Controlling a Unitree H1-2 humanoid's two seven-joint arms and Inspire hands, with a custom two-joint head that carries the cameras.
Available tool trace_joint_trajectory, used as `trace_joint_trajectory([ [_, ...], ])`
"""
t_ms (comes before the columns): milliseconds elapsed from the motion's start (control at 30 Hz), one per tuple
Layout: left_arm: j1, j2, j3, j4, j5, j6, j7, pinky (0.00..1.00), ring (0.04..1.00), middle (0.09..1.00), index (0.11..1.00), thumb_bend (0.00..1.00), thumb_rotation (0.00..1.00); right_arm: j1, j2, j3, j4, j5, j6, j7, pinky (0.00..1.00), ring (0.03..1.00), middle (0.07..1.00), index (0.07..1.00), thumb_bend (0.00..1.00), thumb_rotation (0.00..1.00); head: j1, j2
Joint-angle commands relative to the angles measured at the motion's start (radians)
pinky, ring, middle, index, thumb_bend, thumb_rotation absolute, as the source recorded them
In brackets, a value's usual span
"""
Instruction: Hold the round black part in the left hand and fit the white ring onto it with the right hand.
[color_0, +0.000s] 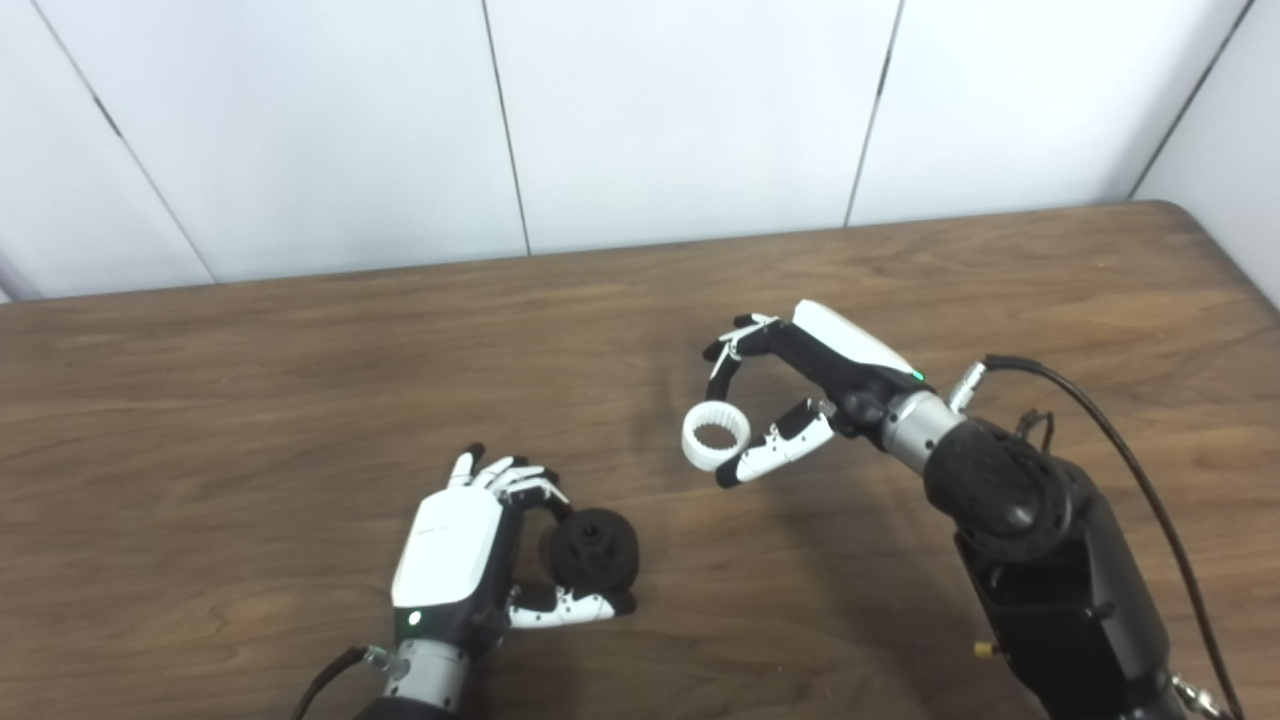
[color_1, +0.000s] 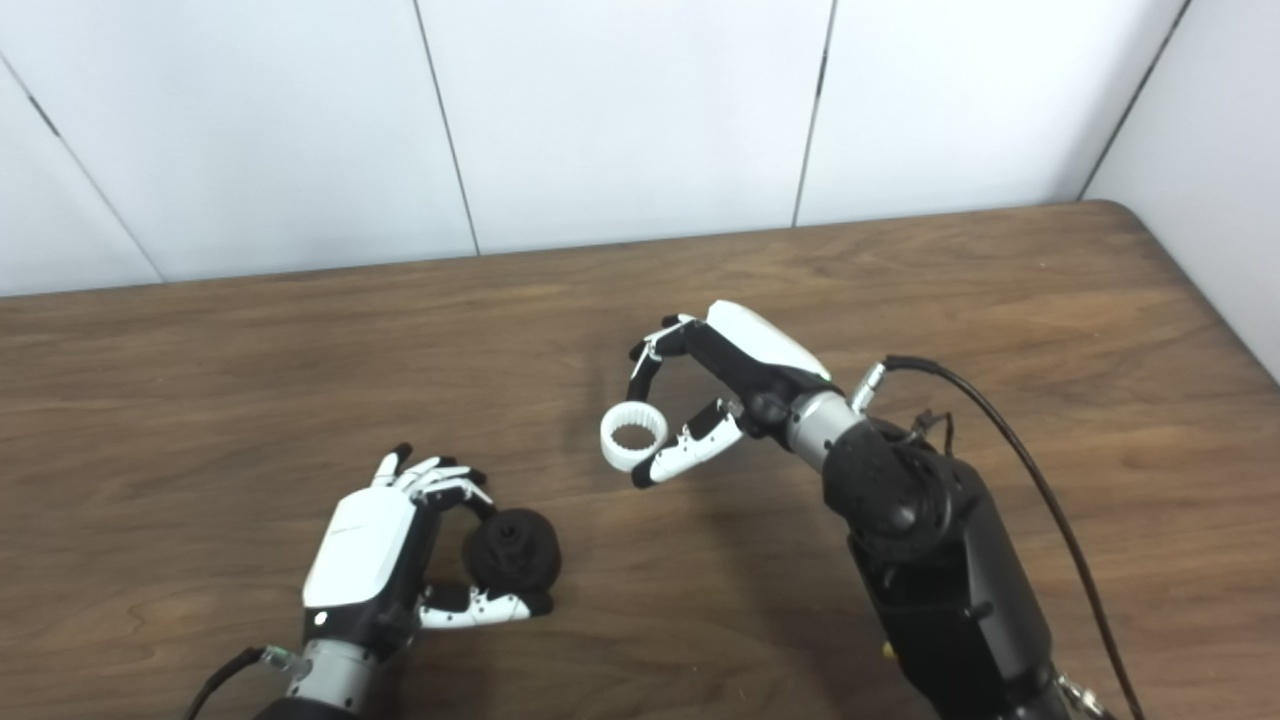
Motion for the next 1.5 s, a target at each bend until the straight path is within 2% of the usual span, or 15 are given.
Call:
trace_joint_trajectory([
  [0,-0.004,-0.005,-0.023,0.009,0.02,0.005,-0.026,1.0,0.87,0.758,0.483,0.52,0.05,-0.021,0.001,0.01,-0.048,0.016,-0.014,-0.03,0.94,0.945,0.804,0.482,0.53,0.14,0.001,0.001],
  [133,-0.011,-0.008,-0.034,0.011,0.036,0.021,-0.028,1.0,0.872,0.761,0.483,0.52,0.06,-0.015,0.004,0.038,-0.07,0.022,-0.012,-0.026,0.99,0.95,0.811,0.482,0.53,0.14,0.015,0.003],
  [333,-0.018,-0.016,-0.045,0.015,0.042,0.034,-0.026,1.0,0.87,0.762,0.483,0.52,0.06,-0.01,0.016,0.071,-0.081,0.017,-0.012,-0.037,0.93,0.925,0.806,0.481,0.53,0.14,0.031,0.006],
  [700,-0.026,-0.021,-0.06,0.024,0.045,0.052,-0.019,1.0,0.866,0.76,0.483,0.52,0.06,-0.001,0.034,0.133,-0.069,0.014,-0.037,-0.077,0.94,0.919,0.802,0.482,0.53,0.14,0.046,0.01],
  [933,-0.031,-0.029,-0.068,0.031,0.056,0.059,-0.017,1.0,0.869,0.762,0.483,0.52,0.06,0.0,0.036,0.158,-0.048,0.024,-0.055,-0.108,1.0,0.928,0.801,0.481,0.53,0.14,0.054,0.012],
  [1467,-0.031,-0.035,-0.073,0.034,0.058,0.062,-0.013,1.0,0.869,0.76,0.483,0.52,0.06,0.006,0.029,0.208,-0.01,-0.002,-0.109,-0.148,1.0,0.949,0.803,0.481,0.53,0.14,0.063,0.018],
])
